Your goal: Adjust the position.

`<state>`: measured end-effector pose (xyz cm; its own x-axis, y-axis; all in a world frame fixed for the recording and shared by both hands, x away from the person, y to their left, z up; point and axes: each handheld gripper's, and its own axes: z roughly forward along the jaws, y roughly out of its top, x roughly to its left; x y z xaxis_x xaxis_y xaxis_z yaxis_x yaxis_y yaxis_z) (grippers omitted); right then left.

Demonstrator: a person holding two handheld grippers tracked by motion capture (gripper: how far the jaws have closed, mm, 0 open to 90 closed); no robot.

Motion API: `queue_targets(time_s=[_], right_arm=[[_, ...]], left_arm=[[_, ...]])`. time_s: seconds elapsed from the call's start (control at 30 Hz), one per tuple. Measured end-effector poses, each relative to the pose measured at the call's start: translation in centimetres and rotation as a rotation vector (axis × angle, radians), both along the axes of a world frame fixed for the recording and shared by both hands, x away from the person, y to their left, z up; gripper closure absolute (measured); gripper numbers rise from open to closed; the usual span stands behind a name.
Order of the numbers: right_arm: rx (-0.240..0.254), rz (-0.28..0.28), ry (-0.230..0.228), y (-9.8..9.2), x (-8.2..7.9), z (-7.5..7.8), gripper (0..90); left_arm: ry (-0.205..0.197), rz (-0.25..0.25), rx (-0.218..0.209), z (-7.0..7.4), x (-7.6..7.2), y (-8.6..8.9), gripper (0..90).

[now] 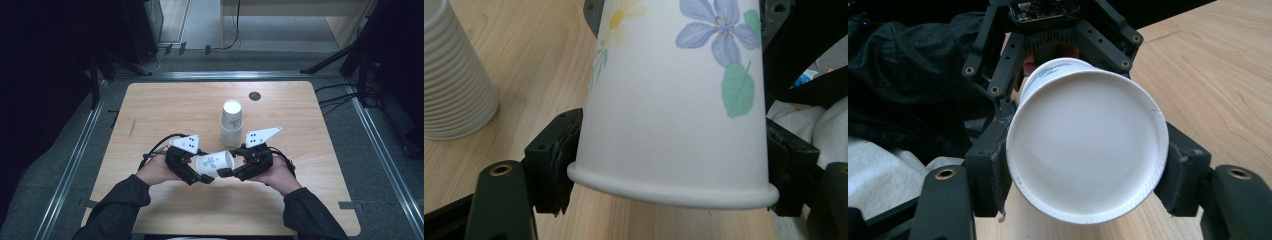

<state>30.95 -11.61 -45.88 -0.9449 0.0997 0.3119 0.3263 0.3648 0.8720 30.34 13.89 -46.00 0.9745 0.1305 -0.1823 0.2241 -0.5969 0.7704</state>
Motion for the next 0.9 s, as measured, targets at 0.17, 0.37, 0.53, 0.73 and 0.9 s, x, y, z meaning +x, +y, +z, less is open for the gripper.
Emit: queue_targets(time_s=[0.17,0.37,0.53,0.73,0.9], right_arm=[[-0.002,-0.003,0.001,-0.02,0.03,-0.06,34.2],[-0.004,-0.009,0.0,0.02,0.02,-0.09,30.7],[0.008,-0.018,0.021,-0.18,0.2,-0.11,29.5],[0.003,-0.024,0.004,-0.14,0.13,-0.08,29.5],[0.004,-0.025,0.002,-0.14,0.13,-0.07,28.6]], left_arm=[[0.007,0.002,0.002,-0.02,0.06,0.04,24.9],[0.008,-0.002,-0.003,0.0,0.08,0.12,25.6],[0.008,-0.003,-0.007,0.0,0.07,0.14,26.4],[0.011,-0.007,-0.016,0.05,0.17,0.37,29.0],[0.014,-0.009,-0.019,0.12,0.22,0.54,29.4]])
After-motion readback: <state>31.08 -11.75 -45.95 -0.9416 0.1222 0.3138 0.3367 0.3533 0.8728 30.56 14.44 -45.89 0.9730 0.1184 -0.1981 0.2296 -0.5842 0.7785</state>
